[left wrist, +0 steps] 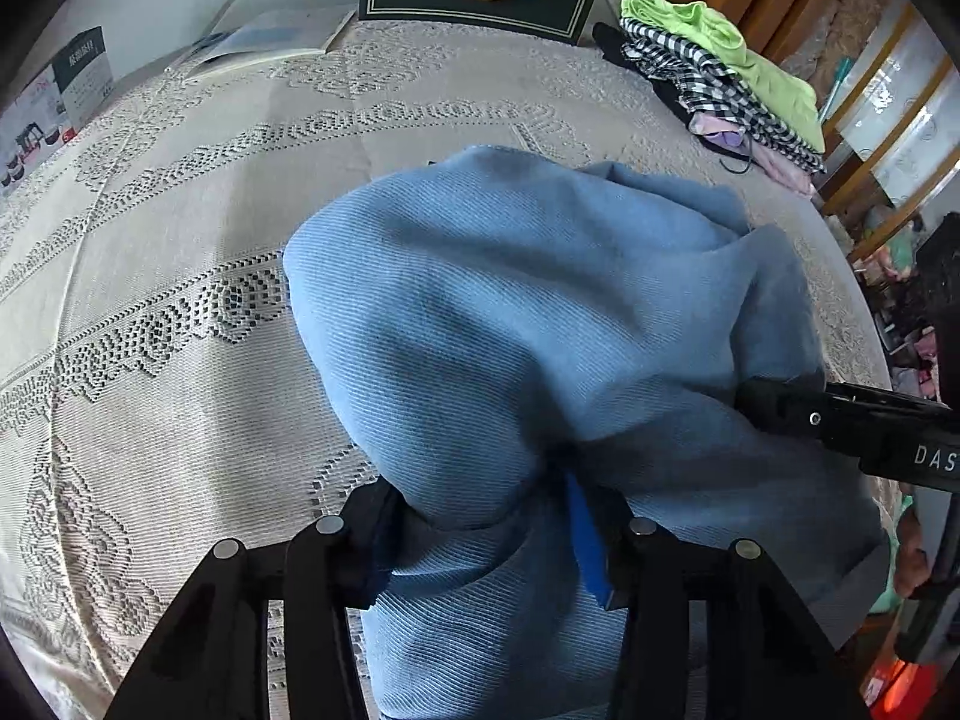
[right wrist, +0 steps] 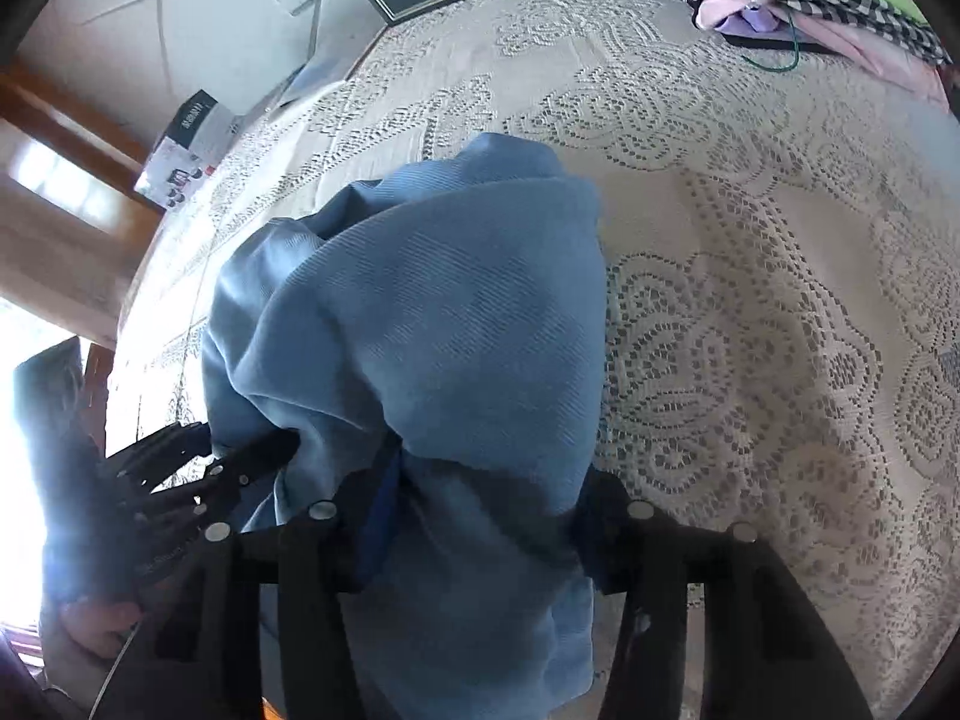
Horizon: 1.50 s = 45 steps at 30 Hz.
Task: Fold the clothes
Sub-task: 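Grasp the folded pants bundle with both grippers and lift it, then carry the folded pants with both grippers onto the stack of folded clothes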
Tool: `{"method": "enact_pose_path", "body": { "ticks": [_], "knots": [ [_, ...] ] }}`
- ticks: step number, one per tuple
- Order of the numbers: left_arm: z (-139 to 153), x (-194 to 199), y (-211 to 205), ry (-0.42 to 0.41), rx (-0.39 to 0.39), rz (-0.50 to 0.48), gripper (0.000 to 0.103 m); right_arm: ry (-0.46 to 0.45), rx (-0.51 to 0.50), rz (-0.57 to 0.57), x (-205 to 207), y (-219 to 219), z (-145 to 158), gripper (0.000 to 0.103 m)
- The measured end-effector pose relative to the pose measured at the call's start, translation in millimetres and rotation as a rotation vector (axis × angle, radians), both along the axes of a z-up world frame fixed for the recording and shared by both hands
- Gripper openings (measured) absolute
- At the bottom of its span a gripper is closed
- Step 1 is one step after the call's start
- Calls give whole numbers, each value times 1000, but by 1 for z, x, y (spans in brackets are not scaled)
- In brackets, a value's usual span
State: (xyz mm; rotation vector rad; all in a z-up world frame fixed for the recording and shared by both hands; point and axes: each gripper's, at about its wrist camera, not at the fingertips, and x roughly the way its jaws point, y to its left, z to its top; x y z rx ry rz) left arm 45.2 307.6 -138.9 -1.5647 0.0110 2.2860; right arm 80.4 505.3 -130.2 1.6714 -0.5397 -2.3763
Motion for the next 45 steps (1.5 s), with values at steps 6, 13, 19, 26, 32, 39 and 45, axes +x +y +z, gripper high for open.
{"method": "enact_pose_path", "body": {
  "ticks": [6,13,19,26,32,39,45],
  "knots": [
    [-2,-4,1,5,-8,20,57,31,35,-9,9,4,3,66],
    [1,1,3,7,-21,1,42,41,91,63,1,-13,6,48],
    [-1,-3,7,37,-4,15,42,41,104,74,-8,-20,6,47],
    [37,10,-1,75,51,-14,20,136,121,77,6,-27,42,17],
    [96,16,1,165,77,-76,20,228,94,47,19,-22,87,16],
    [145,4,35,237,109,-184,20,324,93,-67,33,14,140,16],
    [174,-21,107,246,161,-298,20,349,145,-173,36,71,172,16]
  ]
}}
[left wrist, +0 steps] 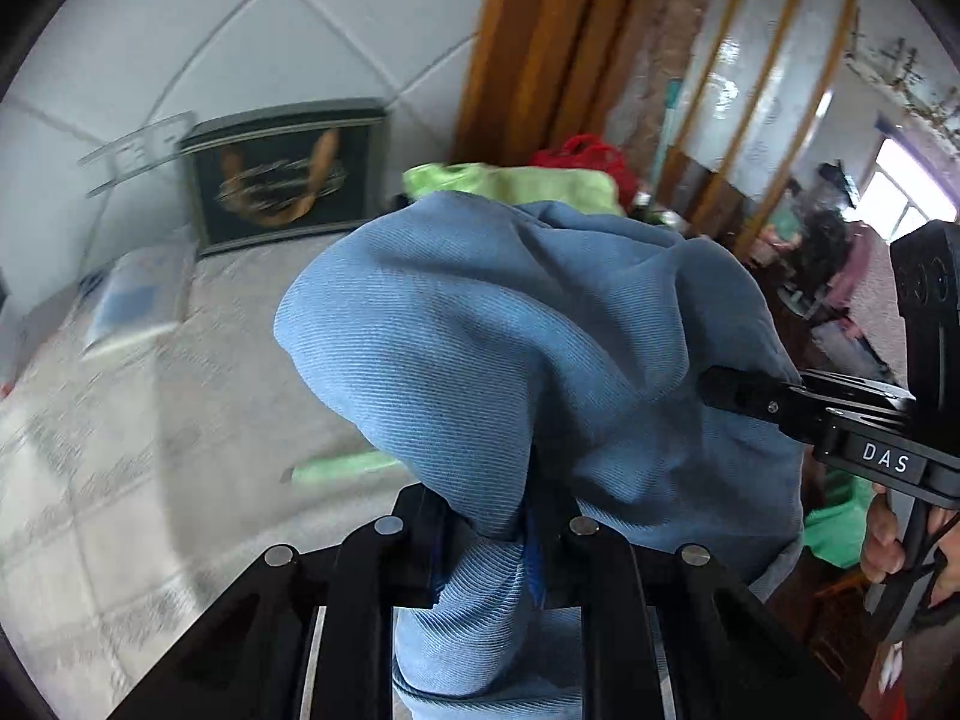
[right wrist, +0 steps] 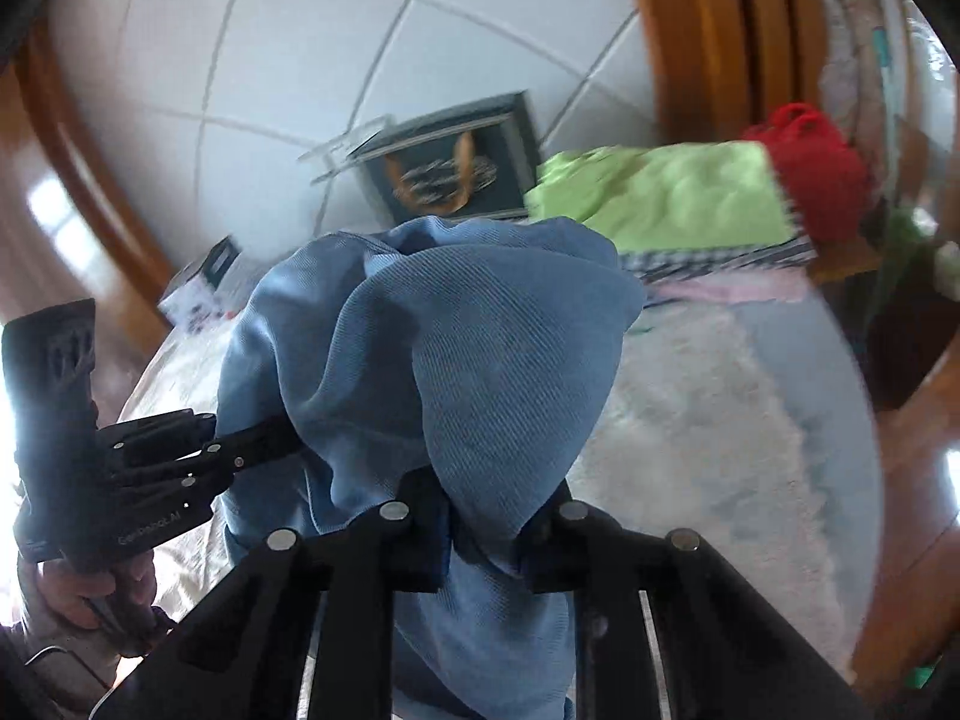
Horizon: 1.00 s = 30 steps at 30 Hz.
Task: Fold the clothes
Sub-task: 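Carry the folded pants with both grippers onto the stack of folded clothes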
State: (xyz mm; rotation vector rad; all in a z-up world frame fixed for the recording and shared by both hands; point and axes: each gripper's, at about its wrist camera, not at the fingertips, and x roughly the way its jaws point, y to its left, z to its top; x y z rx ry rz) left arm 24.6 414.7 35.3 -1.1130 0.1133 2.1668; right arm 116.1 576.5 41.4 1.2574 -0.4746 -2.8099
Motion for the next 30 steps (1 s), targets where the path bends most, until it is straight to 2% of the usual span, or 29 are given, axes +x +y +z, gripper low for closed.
{"method": "enact_pose_path", "body": {
  "ticks": [6,12,16,20,21,23,25,27,29,30],
  "knots": [
    [38,-49,87,49,33,-30,20,37,27,-36,-36,88,35,16],
    [60,-139,170,59,32,47,20,53,28,28,-124,178,61,16],
    [52,-206,207,32,-4,107,20,17,10,71,-196,224,57,16],
    [25,-257,230,-10,-69,156,20,-32,-22,95,-254,252,30,16],
    [18,-270,236,-17,-91,166,24,-44,-31,97,-266,258,21,17],
    [3,-286,246,-26,-154,200,40,-66,-36,69,-287,270,3,22],
    [-5,-292,250,-9,-198,229,99,-97,-1,28,-299,277,-13,31],
    [-8,-293,252,11,-224,245,103,-127,22,12,-303,283,-25,65],
    [-3,-286,252,14,-226,243,103,-122,52,3,-300,286,-26,80],
    [0,-281,252,20,-230,251,103,-108,65,-1,-296,287,-23,80]
  ]
}}
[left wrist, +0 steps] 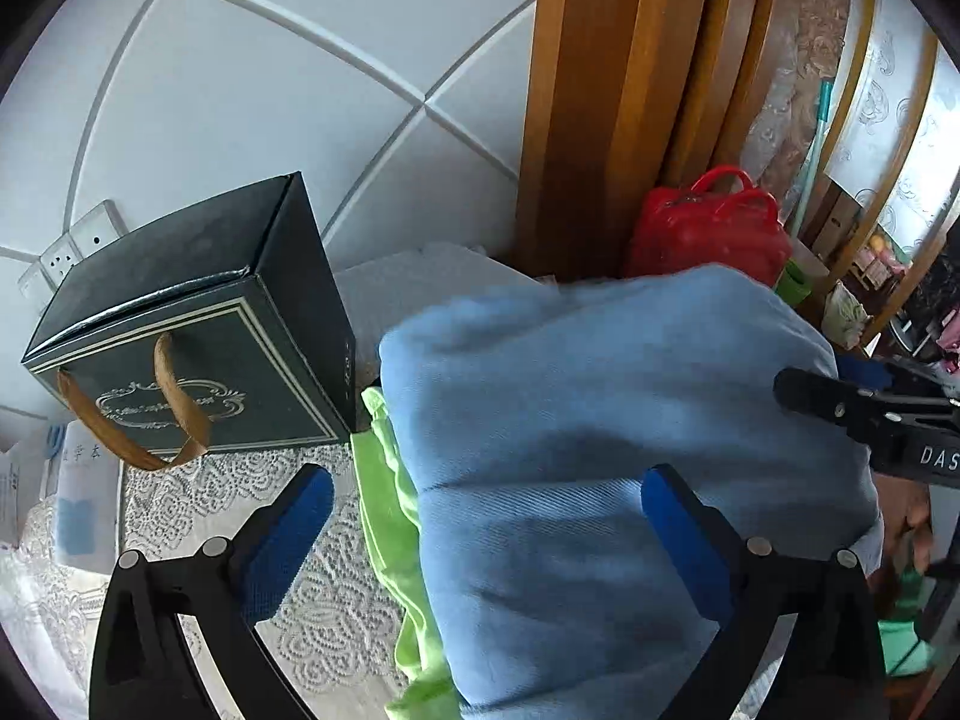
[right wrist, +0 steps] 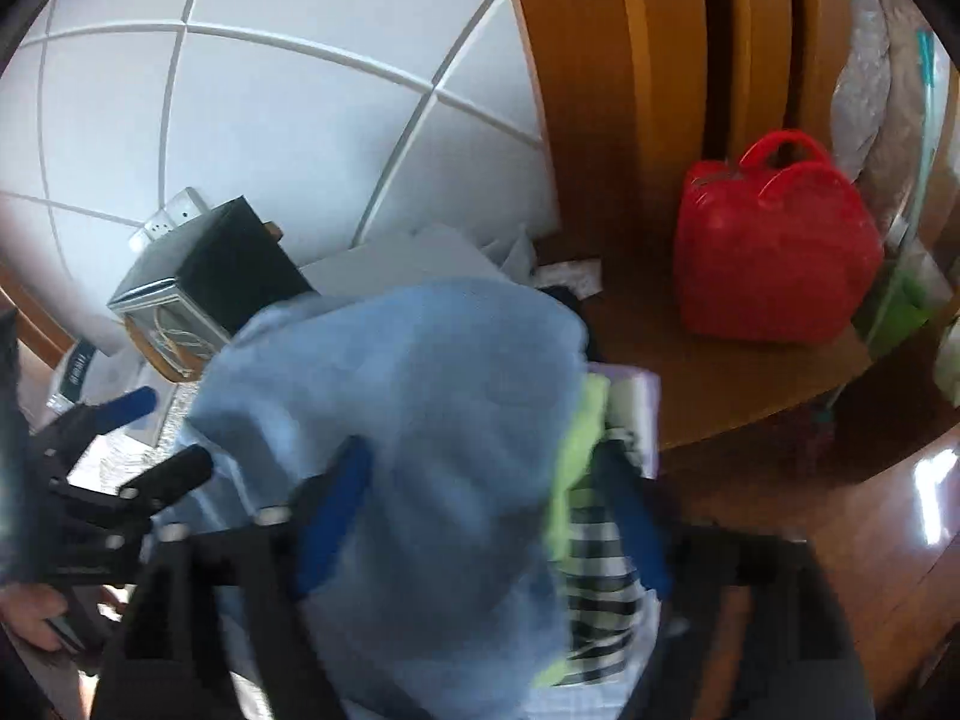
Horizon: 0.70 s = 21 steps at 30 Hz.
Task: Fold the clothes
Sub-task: 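Carry the folded pants with both grippers onto the stack of folded clothes, then open both grippers to release the pants on the stack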
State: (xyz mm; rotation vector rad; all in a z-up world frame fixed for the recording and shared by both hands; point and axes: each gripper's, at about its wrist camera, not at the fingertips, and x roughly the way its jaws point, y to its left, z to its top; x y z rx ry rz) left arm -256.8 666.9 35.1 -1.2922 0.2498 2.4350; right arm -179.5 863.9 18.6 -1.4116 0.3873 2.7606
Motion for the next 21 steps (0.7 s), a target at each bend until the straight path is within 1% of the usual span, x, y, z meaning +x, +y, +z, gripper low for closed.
{"method": "enact_pose_path", "body": {
  "ticks": [2,5,6,8,9,11,13,18,21],
  "knots": [
    [7,7,0,21,-22,27,103,40,14,-7,12,2,11,81],
    [17,28,0,87,-62,49,103,107,18,-12,34,-2,30,86],
    [20,38,2,111,-74,54,103,116,12,-8,41,-5,33,88],
    [25,56,7,148,-101,67,103,117,-4,-4,54,-8,32,89],
    [25,61,8,133,-91,67,103,112,-13,-1,59,-10,30,89],
    [26,67,9,81,-40,55,103,102,-33,0,71,-15,25,89],
    [22,70,11,57,-15,42,103,91,-43,3,82,-19,19,89],
    [15,82,18,39,-3,-3,103,77,-34,1,98,-27,12,89],
    [14,87,20,53,-11,1,103,76,-45,-10,99,-24,11,89]
  ]
}}
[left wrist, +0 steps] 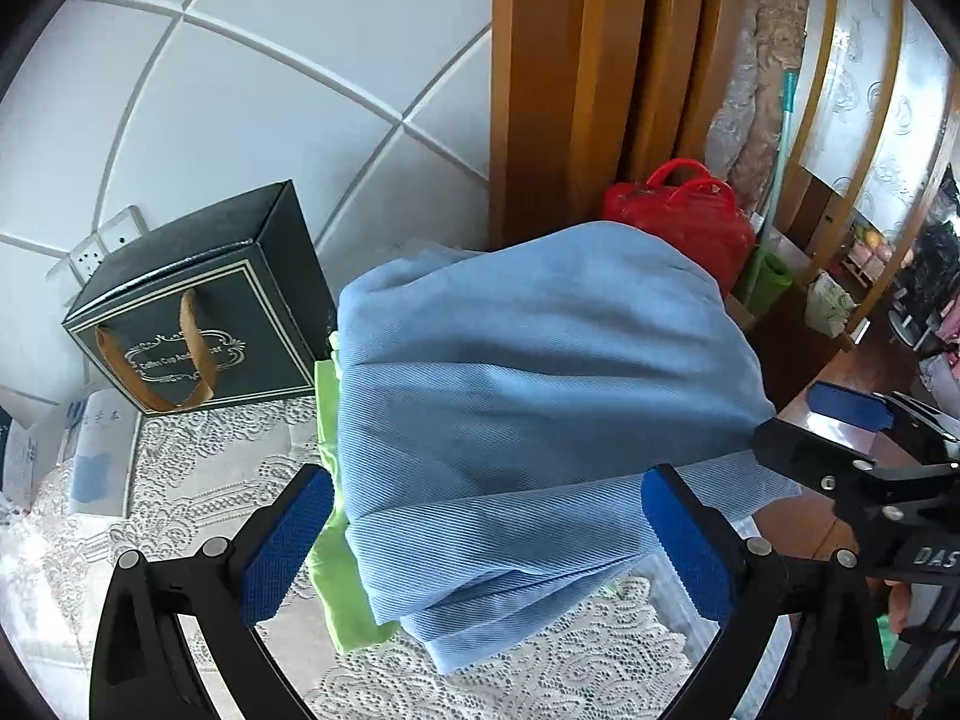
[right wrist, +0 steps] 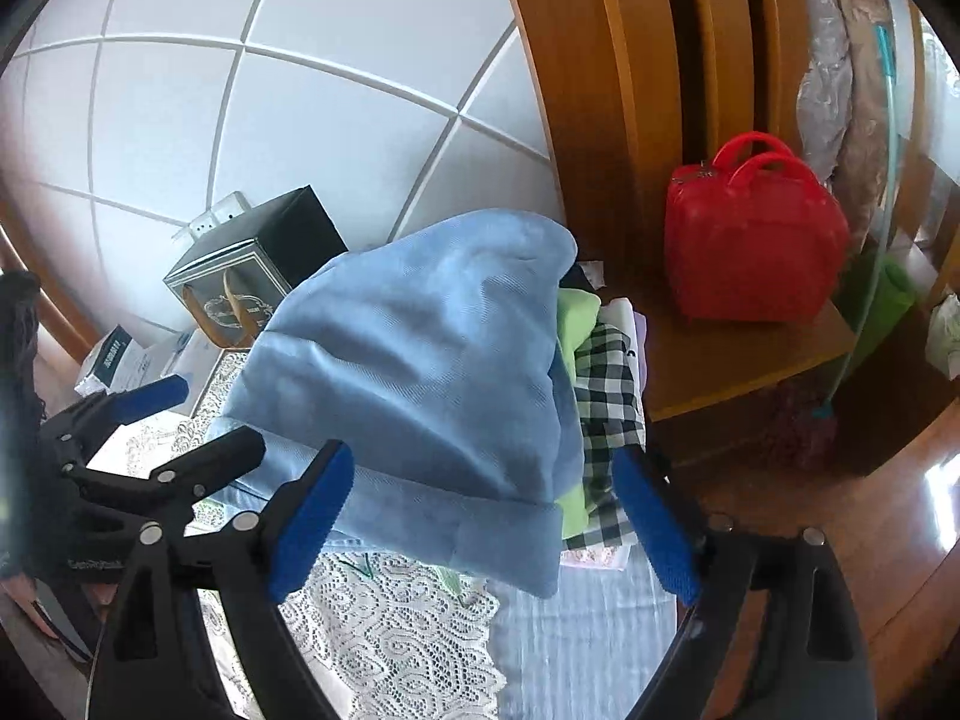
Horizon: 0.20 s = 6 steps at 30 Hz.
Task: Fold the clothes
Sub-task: 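Open both grippers to release the pants on the stack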
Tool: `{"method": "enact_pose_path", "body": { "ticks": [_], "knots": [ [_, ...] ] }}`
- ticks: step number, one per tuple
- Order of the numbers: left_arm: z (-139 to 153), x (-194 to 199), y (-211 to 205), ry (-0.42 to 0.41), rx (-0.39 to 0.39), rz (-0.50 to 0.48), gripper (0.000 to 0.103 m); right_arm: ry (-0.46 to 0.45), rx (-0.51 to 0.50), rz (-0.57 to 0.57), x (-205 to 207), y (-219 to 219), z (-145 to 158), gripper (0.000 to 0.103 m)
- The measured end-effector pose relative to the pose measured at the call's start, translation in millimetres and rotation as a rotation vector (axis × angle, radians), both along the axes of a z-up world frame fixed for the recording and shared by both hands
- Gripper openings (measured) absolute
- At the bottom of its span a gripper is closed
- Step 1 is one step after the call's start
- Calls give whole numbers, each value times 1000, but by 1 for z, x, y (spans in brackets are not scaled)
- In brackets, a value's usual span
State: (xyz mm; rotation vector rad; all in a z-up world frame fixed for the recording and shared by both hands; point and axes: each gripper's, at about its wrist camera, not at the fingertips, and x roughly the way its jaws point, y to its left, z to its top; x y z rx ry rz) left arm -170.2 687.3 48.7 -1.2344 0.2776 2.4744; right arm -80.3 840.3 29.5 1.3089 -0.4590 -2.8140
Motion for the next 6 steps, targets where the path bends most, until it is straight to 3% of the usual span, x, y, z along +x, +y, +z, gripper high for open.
{"method": "enact_pose_path", "body": {
  "ticks": [6],
  "knots": [
    [-3,0,0,1,-12,17,103,-8,18,-16,2,1,-2,89]
  ]
}}
